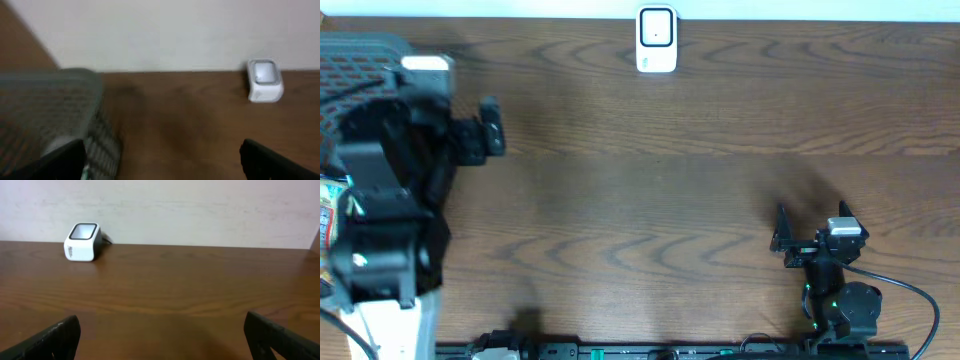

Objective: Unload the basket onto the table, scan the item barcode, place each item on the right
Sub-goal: 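Raise the left gripper and move it over the grey basket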

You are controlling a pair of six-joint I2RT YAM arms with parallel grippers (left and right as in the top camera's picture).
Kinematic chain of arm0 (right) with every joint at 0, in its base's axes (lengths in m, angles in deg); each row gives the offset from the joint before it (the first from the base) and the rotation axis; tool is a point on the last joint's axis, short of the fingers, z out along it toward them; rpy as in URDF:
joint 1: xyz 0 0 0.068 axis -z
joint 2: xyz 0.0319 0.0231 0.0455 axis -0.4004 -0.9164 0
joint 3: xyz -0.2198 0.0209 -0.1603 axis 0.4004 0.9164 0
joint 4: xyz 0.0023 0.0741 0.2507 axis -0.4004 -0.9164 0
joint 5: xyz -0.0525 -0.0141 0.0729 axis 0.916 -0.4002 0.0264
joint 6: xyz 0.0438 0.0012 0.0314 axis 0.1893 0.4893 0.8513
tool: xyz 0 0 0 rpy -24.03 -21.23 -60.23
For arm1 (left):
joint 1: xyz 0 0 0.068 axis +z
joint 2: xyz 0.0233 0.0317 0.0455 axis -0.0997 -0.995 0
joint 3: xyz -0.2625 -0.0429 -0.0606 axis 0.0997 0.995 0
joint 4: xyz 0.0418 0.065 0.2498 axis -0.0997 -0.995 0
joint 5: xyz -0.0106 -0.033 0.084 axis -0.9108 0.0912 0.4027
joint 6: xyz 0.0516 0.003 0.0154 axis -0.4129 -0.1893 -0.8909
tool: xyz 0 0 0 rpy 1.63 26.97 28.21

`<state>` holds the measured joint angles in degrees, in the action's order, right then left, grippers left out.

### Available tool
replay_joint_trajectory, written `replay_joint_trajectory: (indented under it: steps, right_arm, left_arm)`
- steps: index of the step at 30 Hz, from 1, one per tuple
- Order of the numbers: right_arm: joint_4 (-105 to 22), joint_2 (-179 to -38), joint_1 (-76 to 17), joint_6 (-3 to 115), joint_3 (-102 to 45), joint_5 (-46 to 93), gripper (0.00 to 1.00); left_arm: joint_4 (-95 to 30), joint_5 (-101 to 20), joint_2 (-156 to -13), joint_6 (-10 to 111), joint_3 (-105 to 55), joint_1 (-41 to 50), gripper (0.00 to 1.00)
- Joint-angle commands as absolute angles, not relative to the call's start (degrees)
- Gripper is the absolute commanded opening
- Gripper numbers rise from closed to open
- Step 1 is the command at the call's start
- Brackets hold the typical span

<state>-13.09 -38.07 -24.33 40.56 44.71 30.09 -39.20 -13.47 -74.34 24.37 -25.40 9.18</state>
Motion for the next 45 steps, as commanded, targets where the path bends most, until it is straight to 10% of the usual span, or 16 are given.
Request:
replay_joint_trajectory:
  steps: [1, 45]
  right_arm:
    - [-13.3, -37.8, -24.8, 41.6, 44.8, 30.0, 0.99]
    - [-13.3, -37.8, -24.8, 41.6, 44.8, 30.0, 0.99]
  left_arm:
    - [-48.8, -11.8, -81.6, 29.2, -38.4, 14.0, 0.98]
    - [-51.3, -6.7, -98.7, 42.2, -52.0, 53.8, 0.98]
